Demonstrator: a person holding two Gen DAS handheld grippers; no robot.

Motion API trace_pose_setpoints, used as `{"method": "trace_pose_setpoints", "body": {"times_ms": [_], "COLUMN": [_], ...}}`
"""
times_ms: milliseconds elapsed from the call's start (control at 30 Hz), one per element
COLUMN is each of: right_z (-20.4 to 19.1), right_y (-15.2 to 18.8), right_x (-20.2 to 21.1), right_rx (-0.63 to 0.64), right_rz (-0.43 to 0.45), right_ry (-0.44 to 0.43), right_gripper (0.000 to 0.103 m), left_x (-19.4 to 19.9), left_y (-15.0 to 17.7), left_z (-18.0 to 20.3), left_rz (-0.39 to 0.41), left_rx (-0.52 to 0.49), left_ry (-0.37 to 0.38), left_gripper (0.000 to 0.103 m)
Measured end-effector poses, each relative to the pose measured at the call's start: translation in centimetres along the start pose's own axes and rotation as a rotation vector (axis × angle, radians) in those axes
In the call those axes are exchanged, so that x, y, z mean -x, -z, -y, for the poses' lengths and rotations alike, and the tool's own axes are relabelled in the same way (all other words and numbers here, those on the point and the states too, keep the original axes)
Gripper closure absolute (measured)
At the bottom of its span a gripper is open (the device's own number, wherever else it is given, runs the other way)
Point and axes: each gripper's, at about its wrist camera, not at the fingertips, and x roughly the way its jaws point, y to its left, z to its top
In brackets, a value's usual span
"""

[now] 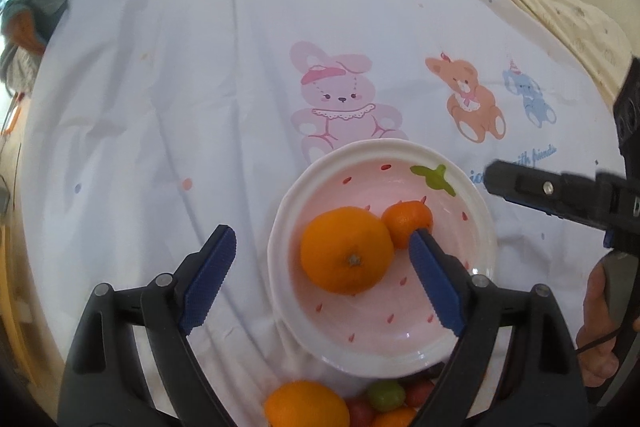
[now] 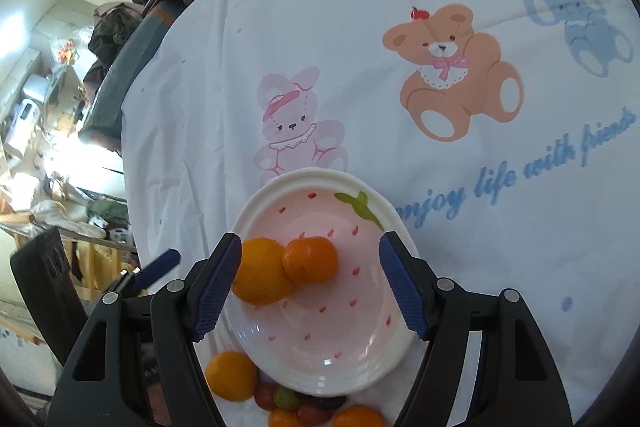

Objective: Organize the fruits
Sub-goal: 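Open both tools and withdraw them from the pink plate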

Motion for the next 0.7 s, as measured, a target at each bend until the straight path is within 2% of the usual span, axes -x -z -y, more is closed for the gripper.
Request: {"method": "trace_pose_setpoints", "body": {"times_ms": [200,400,700], "right_z": [-1.9,-2.5,-1.3], "right_y": [2.8,6.5,11.0], "right_x": [3.5,5.0,7.3], "right_rx": [0.061,0.110,0.045], "right_rz": [0.038,0.031,0.047], "right_ry": [-0.002,0.030,0.034], "right_gripper": [0.029,0.028,0.028], "left_x": [3.0,5.3,6.2], "left_y": [2.4,5.4,9.7], "left_z": [-0.8,-2.1,-3.5], "left_rz": [-0.013,-0.056,-0.112], "left_rx": [-0.012,0.015,0.077], "left_ry": [-0.020,-0.005,0.001], "left_gripper": [0.017,0.017,0.017]}}
